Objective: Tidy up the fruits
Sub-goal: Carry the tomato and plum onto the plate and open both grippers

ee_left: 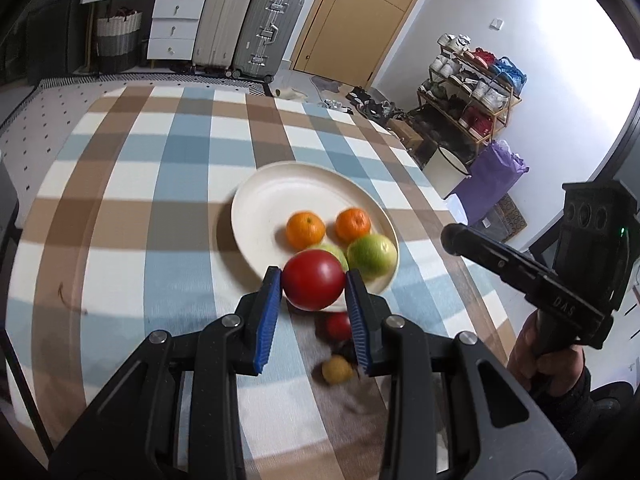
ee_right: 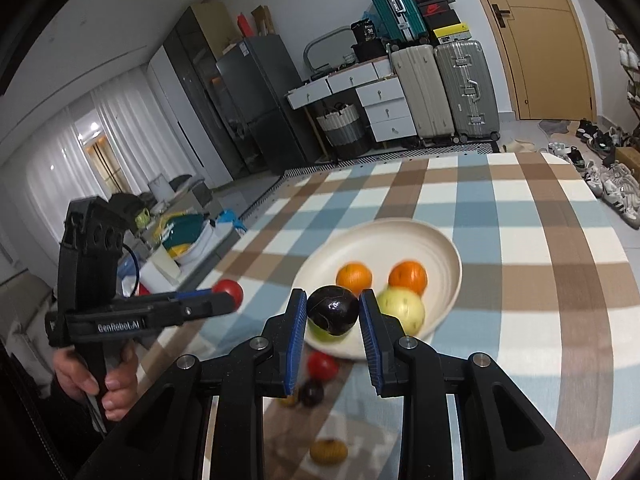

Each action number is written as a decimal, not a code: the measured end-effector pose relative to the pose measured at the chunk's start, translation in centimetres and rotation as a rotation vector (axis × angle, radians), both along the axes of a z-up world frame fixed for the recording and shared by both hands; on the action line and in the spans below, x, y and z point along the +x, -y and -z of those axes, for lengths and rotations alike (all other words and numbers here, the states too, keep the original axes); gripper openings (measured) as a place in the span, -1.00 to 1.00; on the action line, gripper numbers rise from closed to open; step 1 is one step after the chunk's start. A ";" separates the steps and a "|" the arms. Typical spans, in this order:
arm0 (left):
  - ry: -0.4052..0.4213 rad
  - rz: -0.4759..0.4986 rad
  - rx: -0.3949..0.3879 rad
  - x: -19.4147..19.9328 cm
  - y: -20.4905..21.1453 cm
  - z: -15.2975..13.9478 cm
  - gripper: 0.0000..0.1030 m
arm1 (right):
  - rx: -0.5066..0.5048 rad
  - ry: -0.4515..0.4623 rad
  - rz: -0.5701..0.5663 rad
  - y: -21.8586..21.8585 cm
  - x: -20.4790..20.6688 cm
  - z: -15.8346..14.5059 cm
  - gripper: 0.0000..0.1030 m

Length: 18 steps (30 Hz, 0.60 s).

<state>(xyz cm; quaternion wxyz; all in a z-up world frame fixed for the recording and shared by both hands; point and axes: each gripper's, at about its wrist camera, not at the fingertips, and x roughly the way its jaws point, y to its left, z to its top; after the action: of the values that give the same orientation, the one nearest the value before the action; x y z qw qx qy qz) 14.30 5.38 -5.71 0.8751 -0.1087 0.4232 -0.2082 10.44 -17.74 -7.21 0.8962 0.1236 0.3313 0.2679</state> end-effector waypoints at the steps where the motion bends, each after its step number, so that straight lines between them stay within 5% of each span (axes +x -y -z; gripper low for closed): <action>1: 0.000 0.001 0.000 0.4 0.1 -0.1 -0.43 | 0.009 0.000 -0.001 0.0 0.6 -0.2 -0.47; 9: -0.025 0.018 0.013 4.6 1.3 0.0 -0.43 | 0.021 -0.020 -0.021 -0.7 4.3 -0.6 -0.47; 18: -0.100 0.025 0.020 7.8 1.6 3.5 -0.43 | -0.002 -0.092 -0.043 -1.9 7.0 2.0 -0.47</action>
<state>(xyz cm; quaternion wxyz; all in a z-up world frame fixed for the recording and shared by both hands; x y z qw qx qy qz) 22.07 3.80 -9.18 0.8511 -0.1050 0.4698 -0.2095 17.47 -15.84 -9.25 0.8742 0.1275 0.3749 0.2809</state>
